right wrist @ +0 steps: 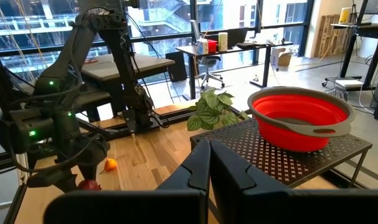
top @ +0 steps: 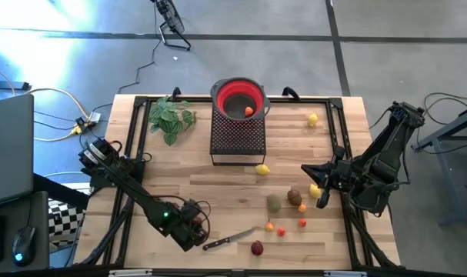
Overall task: Pick & Place Fruit
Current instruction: Put the left pomegranate into the red strainer bowl
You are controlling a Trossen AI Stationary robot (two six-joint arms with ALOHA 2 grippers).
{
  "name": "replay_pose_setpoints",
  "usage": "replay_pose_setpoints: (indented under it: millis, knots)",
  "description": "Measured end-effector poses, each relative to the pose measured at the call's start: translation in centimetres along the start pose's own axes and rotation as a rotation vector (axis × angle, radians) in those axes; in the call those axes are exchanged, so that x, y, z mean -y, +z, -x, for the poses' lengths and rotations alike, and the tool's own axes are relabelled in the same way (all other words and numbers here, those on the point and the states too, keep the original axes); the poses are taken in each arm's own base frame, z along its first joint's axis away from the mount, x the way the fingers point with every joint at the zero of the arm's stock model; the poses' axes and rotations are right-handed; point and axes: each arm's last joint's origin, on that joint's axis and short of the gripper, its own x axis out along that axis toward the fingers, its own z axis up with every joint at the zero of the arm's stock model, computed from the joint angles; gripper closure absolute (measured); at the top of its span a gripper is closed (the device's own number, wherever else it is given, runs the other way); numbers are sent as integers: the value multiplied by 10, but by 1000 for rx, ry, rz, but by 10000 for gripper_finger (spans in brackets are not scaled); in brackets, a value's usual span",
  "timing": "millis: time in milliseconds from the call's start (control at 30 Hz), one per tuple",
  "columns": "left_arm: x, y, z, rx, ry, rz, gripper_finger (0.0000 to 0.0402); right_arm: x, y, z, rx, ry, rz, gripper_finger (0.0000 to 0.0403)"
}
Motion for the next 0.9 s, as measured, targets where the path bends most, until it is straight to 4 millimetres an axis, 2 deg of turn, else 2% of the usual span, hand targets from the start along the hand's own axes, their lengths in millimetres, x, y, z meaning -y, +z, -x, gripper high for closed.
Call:
replay_pose_setpoints:
  millis: [267, 400, 900]
  knots:
    - [10, 8, 6, 51, -32, -10, 188, 0, 0, 0, 1, -1, 0, 400]
    - [18, 22, 10, 71, -54, -48, 188, 0, 0, 0, 1, -2, 0, 400]
    - [42, 104, 27, 192, -105, -202, 188, 0, 0, 0, 1, -2, -1, 400]
